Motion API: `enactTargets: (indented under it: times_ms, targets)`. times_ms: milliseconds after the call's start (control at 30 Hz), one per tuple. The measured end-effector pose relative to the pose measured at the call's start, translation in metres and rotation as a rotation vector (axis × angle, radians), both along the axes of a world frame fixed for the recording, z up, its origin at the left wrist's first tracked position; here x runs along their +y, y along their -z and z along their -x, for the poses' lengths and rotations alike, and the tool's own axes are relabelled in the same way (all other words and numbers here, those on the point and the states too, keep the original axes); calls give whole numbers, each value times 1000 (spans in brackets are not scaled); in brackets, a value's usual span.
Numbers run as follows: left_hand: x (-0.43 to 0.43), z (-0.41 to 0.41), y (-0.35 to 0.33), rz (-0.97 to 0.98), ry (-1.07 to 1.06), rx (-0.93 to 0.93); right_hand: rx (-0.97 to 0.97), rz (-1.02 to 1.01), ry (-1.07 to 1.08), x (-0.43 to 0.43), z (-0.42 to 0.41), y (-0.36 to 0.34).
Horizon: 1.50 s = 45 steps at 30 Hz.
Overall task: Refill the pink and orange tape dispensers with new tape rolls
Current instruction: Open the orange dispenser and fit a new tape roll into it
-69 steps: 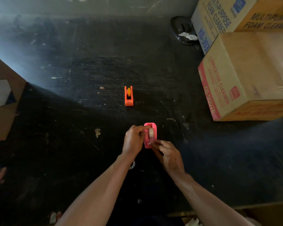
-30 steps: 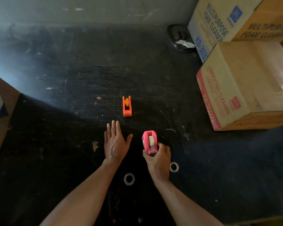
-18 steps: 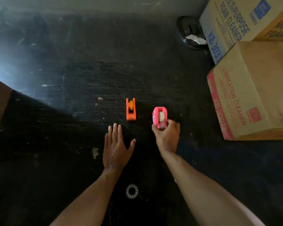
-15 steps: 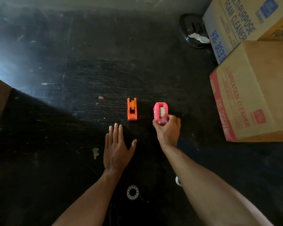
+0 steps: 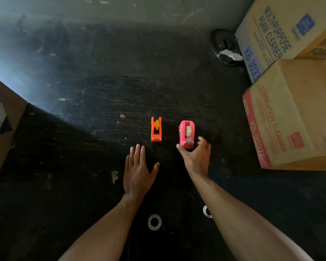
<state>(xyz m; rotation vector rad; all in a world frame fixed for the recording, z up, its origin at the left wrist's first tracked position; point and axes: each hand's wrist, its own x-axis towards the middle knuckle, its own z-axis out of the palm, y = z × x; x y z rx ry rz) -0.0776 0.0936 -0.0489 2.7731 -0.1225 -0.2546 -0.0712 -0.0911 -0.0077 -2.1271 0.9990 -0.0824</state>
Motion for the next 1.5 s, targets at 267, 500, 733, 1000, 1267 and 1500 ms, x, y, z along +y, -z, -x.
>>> enactTargets:
  times_ms: [267,500,733,1000,1267,1500]
  targets:
    - [-10,-33,-35,495,-330,110,-203,-13,-168,33,29,-17]
    - [-2,-96,-46,711,-357,229,-148,-116,-335,38,-25,-19]
    - [-4,-125,-30,761,-299,385,0,-186,-362,36,-78,-7]
    - [-6,-107,-28,844,-276,377,-9,-438,-195,43,-74,5]
    - [3,-36,-53,972,-305,430,-90,-682,-89,48,6,-22]
    - [7,40,-69,1007,-343,426,-114,-832,-55,50,85,-43]
